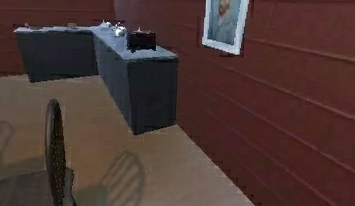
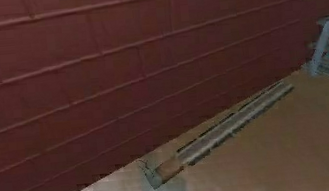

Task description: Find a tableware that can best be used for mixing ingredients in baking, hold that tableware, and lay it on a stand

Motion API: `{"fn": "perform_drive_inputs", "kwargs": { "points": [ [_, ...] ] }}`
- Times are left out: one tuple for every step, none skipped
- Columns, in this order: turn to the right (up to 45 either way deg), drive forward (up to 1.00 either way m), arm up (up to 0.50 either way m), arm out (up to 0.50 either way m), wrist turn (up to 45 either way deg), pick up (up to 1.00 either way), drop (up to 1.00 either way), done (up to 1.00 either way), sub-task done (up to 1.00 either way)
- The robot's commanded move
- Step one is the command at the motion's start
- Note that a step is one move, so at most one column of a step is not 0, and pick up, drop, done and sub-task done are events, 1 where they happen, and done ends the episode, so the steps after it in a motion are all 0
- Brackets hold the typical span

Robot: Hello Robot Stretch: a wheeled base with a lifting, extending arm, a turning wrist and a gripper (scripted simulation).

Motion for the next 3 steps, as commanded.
{"fn": "perform_drive_inputs", "kwargs": {
  "points": [
    [0.0, 0.6, 0.0, 0.0, 0.0, 0.0, 0.0, 0.0, 0.0],
    [-21.0, 0.0, 0.0, 0.0, 0.0, 0.0, 0.0, 0.0, 0.0],
    [0.0, 1.0, 0.0, 0.0, 0.0, 0.0, 0.0, 0.0, 0.0]
  ]
}}
